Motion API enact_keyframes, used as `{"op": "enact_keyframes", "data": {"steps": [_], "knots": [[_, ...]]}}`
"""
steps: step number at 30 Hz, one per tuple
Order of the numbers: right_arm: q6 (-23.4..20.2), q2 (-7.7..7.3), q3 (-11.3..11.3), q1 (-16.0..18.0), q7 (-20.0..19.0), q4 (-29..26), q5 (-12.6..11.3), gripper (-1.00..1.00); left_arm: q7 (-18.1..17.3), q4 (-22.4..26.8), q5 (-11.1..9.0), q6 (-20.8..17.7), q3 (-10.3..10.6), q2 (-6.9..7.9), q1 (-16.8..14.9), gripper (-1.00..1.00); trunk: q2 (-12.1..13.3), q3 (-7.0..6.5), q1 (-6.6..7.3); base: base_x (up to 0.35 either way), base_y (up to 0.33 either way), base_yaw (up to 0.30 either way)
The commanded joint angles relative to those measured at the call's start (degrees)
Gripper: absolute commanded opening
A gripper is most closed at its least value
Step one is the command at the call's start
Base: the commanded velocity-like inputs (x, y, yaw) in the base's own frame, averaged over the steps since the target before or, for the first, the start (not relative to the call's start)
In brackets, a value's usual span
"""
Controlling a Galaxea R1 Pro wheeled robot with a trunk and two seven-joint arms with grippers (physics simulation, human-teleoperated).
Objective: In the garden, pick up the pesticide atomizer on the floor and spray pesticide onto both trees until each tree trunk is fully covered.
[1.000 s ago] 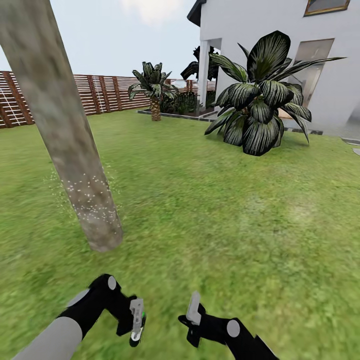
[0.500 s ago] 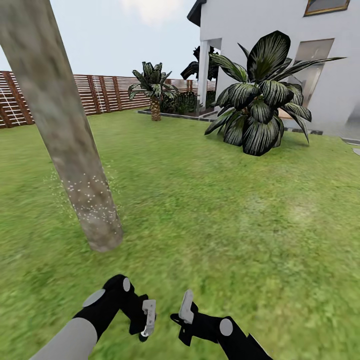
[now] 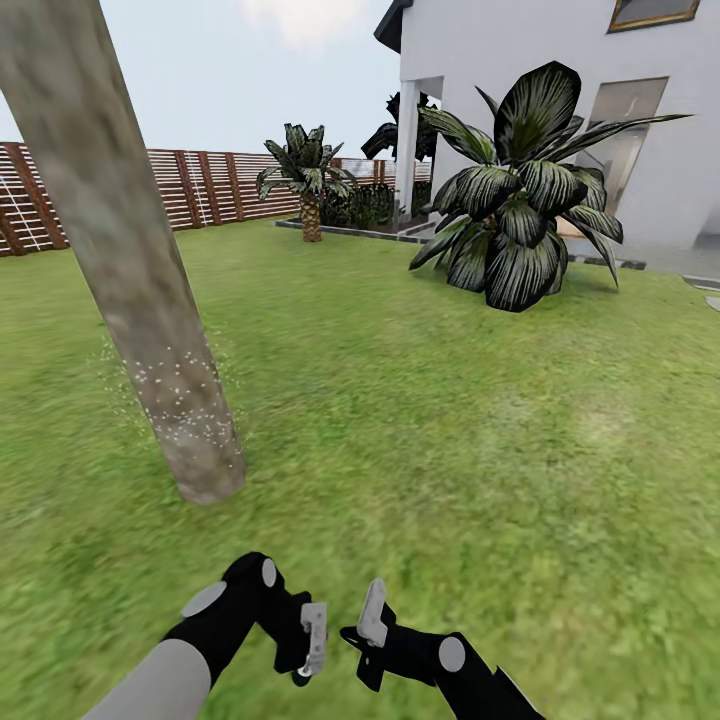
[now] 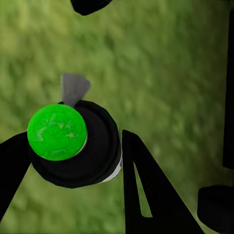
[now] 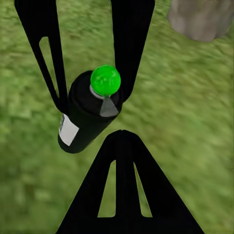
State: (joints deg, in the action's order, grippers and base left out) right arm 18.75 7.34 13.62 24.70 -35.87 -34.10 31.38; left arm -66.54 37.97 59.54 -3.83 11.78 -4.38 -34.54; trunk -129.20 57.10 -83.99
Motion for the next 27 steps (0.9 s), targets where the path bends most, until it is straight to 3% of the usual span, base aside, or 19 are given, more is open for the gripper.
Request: {"op": "enact_keyframes", "data": {"steps": [1,15,27], "knots": [[0.0,0.02,0.0,0.0,0.0,0.0,0.0,-1.00,0.0,0.0,0.1,-0.1,0.0,-0.26,0.0,-1.00,0.0,0.00,0.00,0.000,0.000,0.000],[0.0,0.00,0.0,0.0,0.0,-0.1,0.0,-1.00,0.0,0.0,0.2,-0.3,0.1,-1.96,0.0,-1.00,0.0,0.00,0.00,0.000,0.000,0.000],[0.1,-0.04,0.0,0.0,0.0,-0.4,0.0,-1.00,0.0,-0.4,0.2,-0.3,0.3,-1.74,-0.1,-1.00,0.0,0.00,0.00,0.000,0.000,0.000]]}}
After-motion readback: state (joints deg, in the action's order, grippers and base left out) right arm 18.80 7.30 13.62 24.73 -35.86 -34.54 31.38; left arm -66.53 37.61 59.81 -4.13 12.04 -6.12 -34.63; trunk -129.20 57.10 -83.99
